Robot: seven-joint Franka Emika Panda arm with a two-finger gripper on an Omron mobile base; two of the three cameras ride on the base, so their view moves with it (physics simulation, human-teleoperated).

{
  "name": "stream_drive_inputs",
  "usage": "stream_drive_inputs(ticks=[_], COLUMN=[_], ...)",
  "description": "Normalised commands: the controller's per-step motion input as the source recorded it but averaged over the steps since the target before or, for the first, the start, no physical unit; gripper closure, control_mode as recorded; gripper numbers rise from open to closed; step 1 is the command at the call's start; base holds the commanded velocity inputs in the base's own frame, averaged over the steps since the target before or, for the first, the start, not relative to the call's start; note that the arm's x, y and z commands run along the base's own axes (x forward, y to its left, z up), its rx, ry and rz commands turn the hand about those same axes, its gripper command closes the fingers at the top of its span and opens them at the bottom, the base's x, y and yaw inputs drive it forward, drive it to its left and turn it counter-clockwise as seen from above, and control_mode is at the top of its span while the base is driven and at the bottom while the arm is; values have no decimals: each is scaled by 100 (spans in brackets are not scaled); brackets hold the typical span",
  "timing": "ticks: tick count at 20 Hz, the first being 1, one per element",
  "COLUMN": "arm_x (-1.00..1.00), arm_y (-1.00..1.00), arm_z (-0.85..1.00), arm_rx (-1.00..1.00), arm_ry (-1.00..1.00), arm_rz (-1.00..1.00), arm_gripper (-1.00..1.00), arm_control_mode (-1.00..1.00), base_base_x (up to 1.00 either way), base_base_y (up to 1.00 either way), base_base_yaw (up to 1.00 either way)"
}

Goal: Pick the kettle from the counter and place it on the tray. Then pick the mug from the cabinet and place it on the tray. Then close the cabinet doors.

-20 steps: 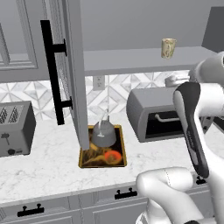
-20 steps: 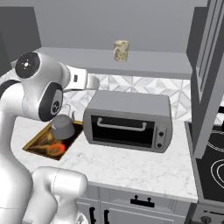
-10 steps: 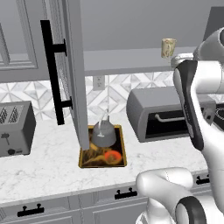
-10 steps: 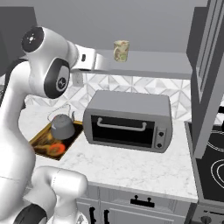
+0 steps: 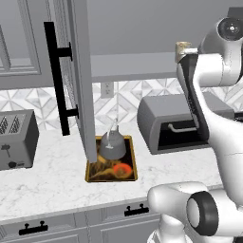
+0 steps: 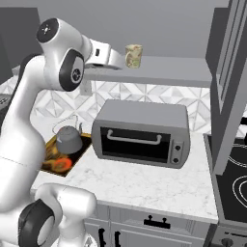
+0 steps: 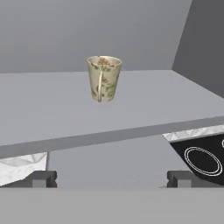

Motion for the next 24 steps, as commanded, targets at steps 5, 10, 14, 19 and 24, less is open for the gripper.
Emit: stream_drive_inputs(ticks=[5, 10, 14, 19, 24], arm_x=[55, 46, 47, 53, 40], arm_y=[-7, -6, -7, -11, -16], arm_z=[0, -3, -11, -6, -2], arm_rx=[0, 3, 6, 9, 4], arm_ry=[0, 0, 0, 0, 0], arm_rz=[0, -10, -12, -6, -1], arm_gripper=[-100, -100, -100, -100, -100], arm_control_mode=[-100, -100, -100, -100, -100], base_base_x=[0, 0, 0, 0, 0], base_base_y=[0, 0, 0, 0, 0], base_base_yaw=[0, 0, 0, 0, 0])
